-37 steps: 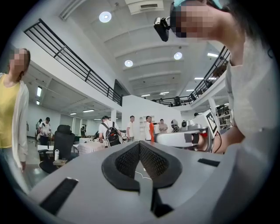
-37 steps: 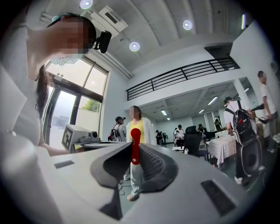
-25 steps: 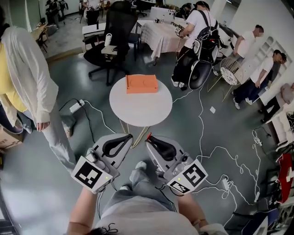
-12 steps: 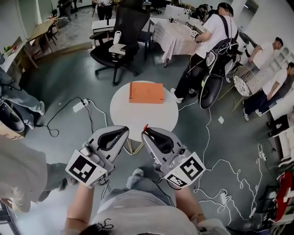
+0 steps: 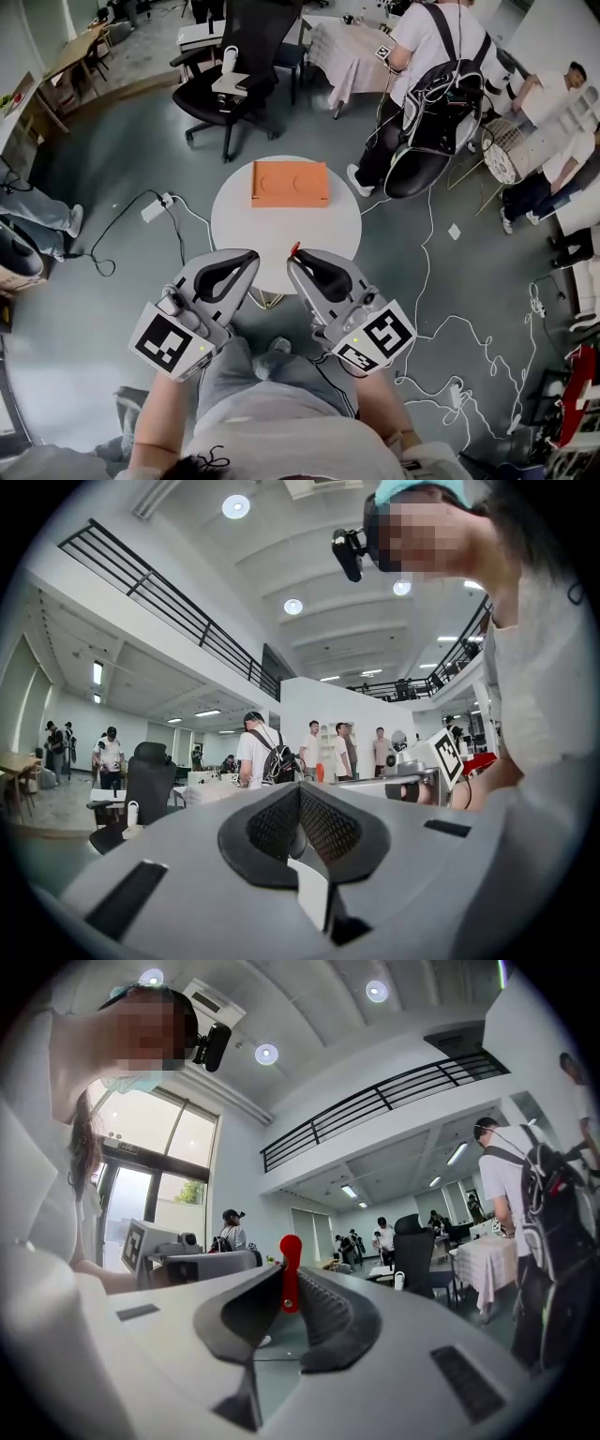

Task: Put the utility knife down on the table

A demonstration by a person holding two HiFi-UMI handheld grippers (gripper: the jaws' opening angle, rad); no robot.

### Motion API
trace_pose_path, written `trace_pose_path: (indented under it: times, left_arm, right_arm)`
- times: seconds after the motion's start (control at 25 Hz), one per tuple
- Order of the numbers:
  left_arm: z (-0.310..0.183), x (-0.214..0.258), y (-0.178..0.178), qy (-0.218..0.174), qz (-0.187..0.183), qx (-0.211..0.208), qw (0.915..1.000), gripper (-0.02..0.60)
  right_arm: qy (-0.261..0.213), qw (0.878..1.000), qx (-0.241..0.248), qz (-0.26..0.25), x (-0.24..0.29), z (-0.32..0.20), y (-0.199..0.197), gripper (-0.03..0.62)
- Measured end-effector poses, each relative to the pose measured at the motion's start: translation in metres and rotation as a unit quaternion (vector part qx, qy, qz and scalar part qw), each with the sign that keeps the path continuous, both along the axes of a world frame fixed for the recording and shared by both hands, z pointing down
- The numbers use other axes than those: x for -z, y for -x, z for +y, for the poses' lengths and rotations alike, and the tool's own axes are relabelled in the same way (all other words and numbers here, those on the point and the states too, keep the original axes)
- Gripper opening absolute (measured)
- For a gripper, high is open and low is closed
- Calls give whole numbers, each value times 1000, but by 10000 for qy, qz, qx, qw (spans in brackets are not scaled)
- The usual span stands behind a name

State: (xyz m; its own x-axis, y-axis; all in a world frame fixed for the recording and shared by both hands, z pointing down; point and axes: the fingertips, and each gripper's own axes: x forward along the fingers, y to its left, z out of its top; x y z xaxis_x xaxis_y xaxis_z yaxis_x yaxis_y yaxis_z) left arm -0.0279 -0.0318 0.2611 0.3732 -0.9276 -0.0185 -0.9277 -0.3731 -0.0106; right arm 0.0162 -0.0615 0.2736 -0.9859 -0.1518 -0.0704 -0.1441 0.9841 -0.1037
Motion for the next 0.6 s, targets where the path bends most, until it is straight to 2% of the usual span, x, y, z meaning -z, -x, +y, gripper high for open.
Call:
trace_pose_path:
  times: [0.2, 0.6]
  left_arm:
    - [-16, -7, 17, 82, 67, -247, 9996, 9]
    - [-51, -13, 62, 197, -56, -1182, 9928, 9]
  right_arm:
    - [134, 9991, -346, 185, -15, -16, 14, 58]
    - [309, 9900, -1290, 481, -36, -47, 60, 58]
